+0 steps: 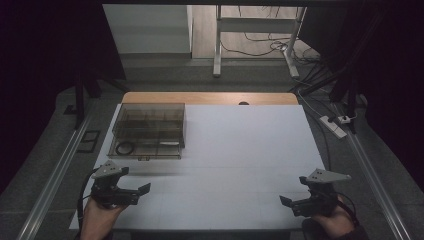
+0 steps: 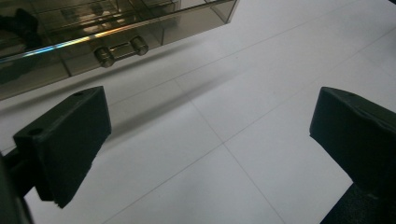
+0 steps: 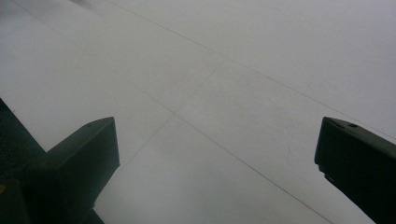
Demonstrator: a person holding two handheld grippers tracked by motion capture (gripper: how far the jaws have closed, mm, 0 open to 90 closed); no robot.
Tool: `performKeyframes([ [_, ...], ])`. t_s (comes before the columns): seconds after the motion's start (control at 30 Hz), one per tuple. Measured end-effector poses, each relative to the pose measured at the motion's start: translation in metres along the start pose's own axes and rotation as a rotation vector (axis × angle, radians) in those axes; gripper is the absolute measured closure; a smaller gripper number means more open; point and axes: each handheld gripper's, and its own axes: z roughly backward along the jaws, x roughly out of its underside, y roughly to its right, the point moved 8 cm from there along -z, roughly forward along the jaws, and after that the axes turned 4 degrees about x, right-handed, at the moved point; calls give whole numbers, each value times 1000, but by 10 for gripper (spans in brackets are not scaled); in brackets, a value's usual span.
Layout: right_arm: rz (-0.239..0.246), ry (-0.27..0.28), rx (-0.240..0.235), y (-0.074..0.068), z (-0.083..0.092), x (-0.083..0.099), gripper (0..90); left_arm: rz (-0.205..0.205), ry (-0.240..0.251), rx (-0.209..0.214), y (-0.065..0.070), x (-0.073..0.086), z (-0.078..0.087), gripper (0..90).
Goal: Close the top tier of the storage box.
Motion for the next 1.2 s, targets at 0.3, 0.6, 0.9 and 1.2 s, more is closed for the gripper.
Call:
performKeyframes([
  [0.3, -2, -4, -3, 0, 0, 0, 0, -10, 4, 14, 1, -12, -16, 2],
  [0.6, 0, -3, -4, 0, 0, 0, 0, -68, -23, -82, -4, -15, -24, 103],
  [0.9, 4, -4, -3, 0, 0, 0, 0, -43, -66, -94, -11, -10, -25, 507],
  [1.2, 7, -3, -4, -1, 0, 0, 0, -7, -94, -85, -21, -9, -29, 818],
])
